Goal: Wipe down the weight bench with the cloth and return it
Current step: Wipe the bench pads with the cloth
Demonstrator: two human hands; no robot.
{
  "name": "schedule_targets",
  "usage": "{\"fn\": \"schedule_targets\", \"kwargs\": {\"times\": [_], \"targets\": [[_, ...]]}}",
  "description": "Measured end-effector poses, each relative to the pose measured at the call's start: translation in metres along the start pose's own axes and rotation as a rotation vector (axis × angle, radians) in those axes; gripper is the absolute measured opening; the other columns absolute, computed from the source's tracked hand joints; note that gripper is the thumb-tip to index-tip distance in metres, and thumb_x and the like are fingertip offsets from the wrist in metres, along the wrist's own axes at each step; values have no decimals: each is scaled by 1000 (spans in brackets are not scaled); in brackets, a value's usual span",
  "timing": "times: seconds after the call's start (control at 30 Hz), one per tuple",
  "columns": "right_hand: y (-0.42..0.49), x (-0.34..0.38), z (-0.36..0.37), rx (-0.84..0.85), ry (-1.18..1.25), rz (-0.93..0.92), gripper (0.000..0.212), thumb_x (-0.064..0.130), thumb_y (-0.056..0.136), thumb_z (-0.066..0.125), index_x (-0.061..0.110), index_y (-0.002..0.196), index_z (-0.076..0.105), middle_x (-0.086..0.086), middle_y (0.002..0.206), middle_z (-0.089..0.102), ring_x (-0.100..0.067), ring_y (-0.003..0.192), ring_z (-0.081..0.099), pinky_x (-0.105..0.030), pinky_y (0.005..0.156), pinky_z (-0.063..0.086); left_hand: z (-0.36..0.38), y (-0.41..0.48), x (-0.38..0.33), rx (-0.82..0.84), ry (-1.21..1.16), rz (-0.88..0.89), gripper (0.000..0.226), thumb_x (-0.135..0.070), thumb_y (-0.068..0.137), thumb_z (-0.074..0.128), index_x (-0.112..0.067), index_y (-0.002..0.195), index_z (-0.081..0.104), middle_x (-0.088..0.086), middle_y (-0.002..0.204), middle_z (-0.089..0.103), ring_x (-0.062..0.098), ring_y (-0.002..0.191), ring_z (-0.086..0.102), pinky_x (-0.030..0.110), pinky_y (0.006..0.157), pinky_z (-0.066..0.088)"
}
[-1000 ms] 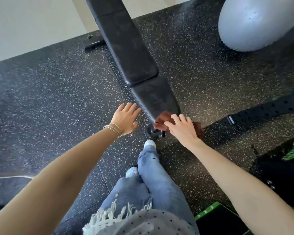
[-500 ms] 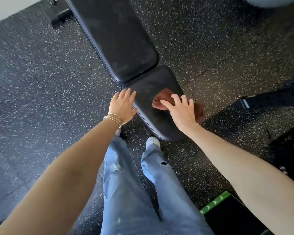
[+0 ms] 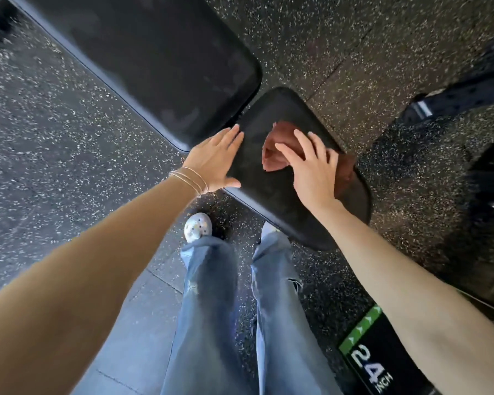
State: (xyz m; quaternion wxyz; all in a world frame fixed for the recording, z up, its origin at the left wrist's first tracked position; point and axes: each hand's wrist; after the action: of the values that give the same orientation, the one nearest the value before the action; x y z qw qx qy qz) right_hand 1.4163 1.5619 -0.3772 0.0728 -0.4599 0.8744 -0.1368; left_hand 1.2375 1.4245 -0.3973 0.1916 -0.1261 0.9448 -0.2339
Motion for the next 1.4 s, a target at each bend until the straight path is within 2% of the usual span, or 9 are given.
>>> {"fn": "schedule_targets", "kwargs": {"times": [0.1, 0.23, 0.4, 0.5, 0.67, 0.8, 1.1, 1.23, 1.4], "targets": [[50, 6, -6, -8, -1, 38, 64, -2, 80, 55, 38, 130, 46, 2, 151, 31, -29, 136, 29, -51, 93, 32, -9, 11, -2, 40, -14, 34, 113, -56, 73, 68, -6, 149, 2, 10, 159, 3, 24, 146, 10, 33, 116, 17], [90, 4, -13, 30, -21, 42, 63, -1, 85, 50, 39, 134, 42, 1, 152, 28, -30, 135, 28, -52, 93, 31, -12, 19, -6, 128, -56, -3, 119, -50, 70, 74, -10, 150, -4, 4, 159, -6, 20, 146, 4, 38, 107, 35], [4, -11, -3, -56, -40, 64, 64, 1, 80, 41, 38, 132, 47, -2, 147, 39, -29, 131, 39, -47, 92, 34, -14, 19, -8, 140, -67, -34, 120, -47, 70, 76, -11, 150, -6, 2, 159, -9, 17, 147, 1, 40, 103, 41], [-16, -13, 2, -76, -19, 96, 63, 1, 77, 48, 37, 129, 52, -3, 143, 45, -29, 128, 44, -46, 90, 35, -14, 21, -9, 146, -67, -36, 119, -47, 70, 75, -11, 150, -7, 2, 159, -9, 17, 147, 0, 40, 103, 42], [80, 5, -12, 7, 60, 132, 59, 6, 82, 53, 40, 131, 48, -2, 145, 38, -29, 129, 36, -50, 93, 30, -15, 22, -14, 146, -40, -72, 121, -46, 69, 77, -10, 150, -5, 2, 159, -8, 17, 147, 1, 41, 102, 43], [132, 0, -20, 113, 61, 47, 58, 6, 88, 52, 41, 134, 44, -2, 144, 35, -30, 127, 35, -52, 97, 29, -17, 22, -15, 164, -52, -90, 121, -44, 69, 77, -12, 150, -7, 0, 159, -10, 15, 147, -1, 41, 102, 44], [-27, -63, -12, -42, 79, 89, 71, -10, 68, 62, 34, 124, 58, -8, 135, 49, -32, 121, 48, -45, 83, 38, -17, 21, -15, 161, -50, -109, 120, -44, 69, 77, -14, 150, -7, -1, 159, -10, 13, 147, -2, 37, 98, 45], [29, -44, -16, 23, 163, 161, 69, -3, 76, 60, 37, 131, 51, -6, 140, 42, -31, 126, 39, -48, 90, 33, -20, 22, -22, 181, -16, -129, 121, -44, 68, 77, -13, 150, -6, -2, 159, -10, 13, 147, -1, 38, 99, 45], [126, -23, -19, 136, 274, 131, 59, 6, 91, 48, 42, 136, 42, -4, 140, 38, -32, 123, 38, -55, 97, 31, -20, 23, -25, 185, -27, -166, 121, -41, 66, 80, -14, 150, -3, -3, 159, -8, 11, 146, 1, 39, 100, 43]]}}
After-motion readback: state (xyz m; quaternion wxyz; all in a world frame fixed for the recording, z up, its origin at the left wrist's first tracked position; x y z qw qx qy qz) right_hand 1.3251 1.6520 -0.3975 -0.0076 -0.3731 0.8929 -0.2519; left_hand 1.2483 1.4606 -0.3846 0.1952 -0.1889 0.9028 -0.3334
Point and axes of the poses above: each hand's wrist, its own y-axis towards the middle knuckle, its own z-axis out of the palm, x = y × z
